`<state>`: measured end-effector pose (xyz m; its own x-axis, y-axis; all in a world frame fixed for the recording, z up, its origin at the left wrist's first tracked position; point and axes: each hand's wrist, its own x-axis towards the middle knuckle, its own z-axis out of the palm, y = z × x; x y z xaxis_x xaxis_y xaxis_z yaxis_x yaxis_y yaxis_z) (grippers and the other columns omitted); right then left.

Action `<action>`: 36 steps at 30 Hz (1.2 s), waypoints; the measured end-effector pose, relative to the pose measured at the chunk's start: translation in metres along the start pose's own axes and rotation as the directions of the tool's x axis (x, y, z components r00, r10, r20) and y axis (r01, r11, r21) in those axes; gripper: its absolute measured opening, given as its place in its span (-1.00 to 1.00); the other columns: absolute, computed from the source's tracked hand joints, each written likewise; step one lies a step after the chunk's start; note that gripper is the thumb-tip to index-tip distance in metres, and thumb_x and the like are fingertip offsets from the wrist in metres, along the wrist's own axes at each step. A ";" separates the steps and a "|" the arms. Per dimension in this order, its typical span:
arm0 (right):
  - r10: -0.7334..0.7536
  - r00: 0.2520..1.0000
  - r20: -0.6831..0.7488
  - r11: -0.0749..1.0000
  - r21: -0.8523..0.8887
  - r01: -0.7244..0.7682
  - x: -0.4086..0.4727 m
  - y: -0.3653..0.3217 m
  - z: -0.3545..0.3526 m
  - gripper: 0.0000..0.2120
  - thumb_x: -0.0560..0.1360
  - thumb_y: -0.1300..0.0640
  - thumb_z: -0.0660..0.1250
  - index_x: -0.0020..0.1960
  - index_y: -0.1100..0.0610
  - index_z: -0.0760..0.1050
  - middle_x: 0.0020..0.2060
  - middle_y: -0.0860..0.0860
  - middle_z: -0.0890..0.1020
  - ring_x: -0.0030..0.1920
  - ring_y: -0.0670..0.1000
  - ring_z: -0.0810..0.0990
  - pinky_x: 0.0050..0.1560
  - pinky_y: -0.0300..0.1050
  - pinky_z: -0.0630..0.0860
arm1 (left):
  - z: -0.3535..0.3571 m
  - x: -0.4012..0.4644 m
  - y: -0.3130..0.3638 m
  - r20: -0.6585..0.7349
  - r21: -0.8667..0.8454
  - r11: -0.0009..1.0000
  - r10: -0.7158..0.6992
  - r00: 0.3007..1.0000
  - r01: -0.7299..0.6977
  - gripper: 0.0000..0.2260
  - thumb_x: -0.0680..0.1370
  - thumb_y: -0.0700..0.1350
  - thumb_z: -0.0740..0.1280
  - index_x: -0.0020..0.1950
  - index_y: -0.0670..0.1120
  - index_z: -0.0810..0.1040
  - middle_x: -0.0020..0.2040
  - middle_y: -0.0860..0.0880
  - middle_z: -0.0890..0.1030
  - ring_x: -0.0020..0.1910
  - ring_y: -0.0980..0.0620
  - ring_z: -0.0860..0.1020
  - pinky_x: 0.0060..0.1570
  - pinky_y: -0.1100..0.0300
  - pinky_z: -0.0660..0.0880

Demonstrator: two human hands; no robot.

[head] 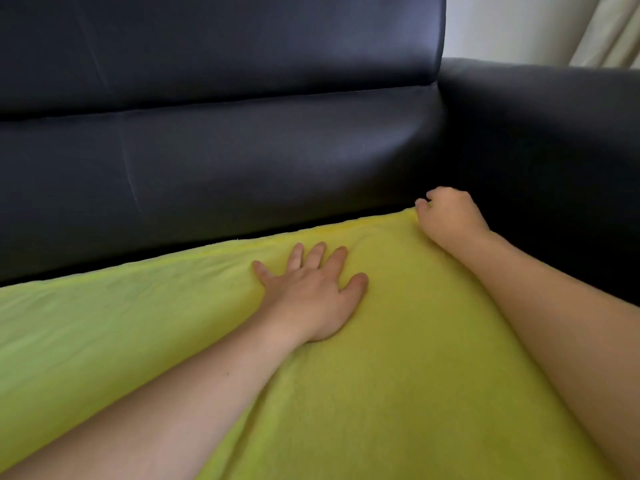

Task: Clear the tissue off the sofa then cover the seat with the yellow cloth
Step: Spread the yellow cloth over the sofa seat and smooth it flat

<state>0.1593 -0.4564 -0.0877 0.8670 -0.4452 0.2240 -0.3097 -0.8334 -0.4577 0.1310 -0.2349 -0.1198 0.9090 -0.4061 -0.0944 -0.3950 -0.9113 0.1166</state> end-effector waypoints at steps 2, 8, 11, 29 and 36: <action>-0.044 0.997 0.062 0.999 -0.026 0.045 -0.018 -0.001 -0.028 -0.59 0.63 0.01 0.11 0.34 0.24 0.42 0.33 0.18 0.44 0.27 0.19 0.45 0.21 0.02 0.40 | -0.001 -0.001 0.002 0.004 0.006 1.000 -0.002 1.000 0.002 -0.40 0.55 0.38 -0.19 0.57 0.25 -0.08 0.61 0.13 -0.08 0.58 -0.01 -0.15 0.35 -0.47 -0.16; -0.114 0.975 0.189 0.990 -0.066 0.129 -0.139 0.022 -0.107 -0.46 0.63 -0.16 0.02 0.52 0.07 0.18 0.50 0.00 0.26 0.47 0.04 0.25 0.40 -0.08 0.20 | -0.010 -0.001 0.008 0.001 0.018 0.999 -0.049 0.999 0.049 -0.41 0.55 0.38 -0.16 0.57 0.26 -0.06 0.61 0.15 -0.05 0.58 0.00 -0.10 0.38 -0.44 -0.11; -0.039 0.946 0.322 0.988 -0.128 0.084 -0.186 0.048 -0.097 -0.43 0.63 -0.19 -0.05 0.51 0.12 0.18 0.51 0.05 0.22 0.50 0.07 0.19 0.46 -0.04 0.13 | -0.025 -0.012 0.018 0.028 0.145 0.988 -0.058 0.998 0.053 -0.41 0.57 0.34 -0.19 0.58 0.21 0.00 0.61 0.11 0.01 0.58 -0.06 -0.02 0.38 -0.43 -0.08; 0.189 0.971 -0.149 0.982 0.046 -0.184 -0.335 0.155 -0.125 -0.73 0.54 0.19 0.22 0.22 0.13 0.48 -0.01 0.09 0.55 -0.03 0.21 0.54 -0.08 -0.01 0.42 | 0.000 -0.065 0.204 0.128 0.034 0.933 0.352 0.927 -0.359 -0.51 0.63 0.26 -0.13 0.57 0.25 0.02 0.60 0.12 -0.01 0.58 0.00 -0.12 0.43 -0.31 -0.26; 0.417 0.896 0.151 0.595 0.700 -0.395 -0.334 0.178 -0.120 -0.80 0.53 0.08 0.33 -0.16 0.20 0.45 -0.35 0.03 0.44 -0.32 0.01 0.42 -0.26 -0.04 0.38 | 0.002 -0.068 0.230 0.119 0.005 0.966 0.255 0.959 -0.258 -0.45 0.62 0.25 -0.10 0.59 0.13 0.05 0.61 0.05 -0.01 0.58 -0.04 -0.13 0.46 -0.24 -0.24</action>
<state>-0.2323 -0.4949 -0.1409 0.7067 -0.6972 -0.1205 -0.2534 -0.0903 -0.9631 -0.0222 -0.4171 -0.0884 0.7554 -0.6304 -0.1787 -0.6164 -0.7762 0.1325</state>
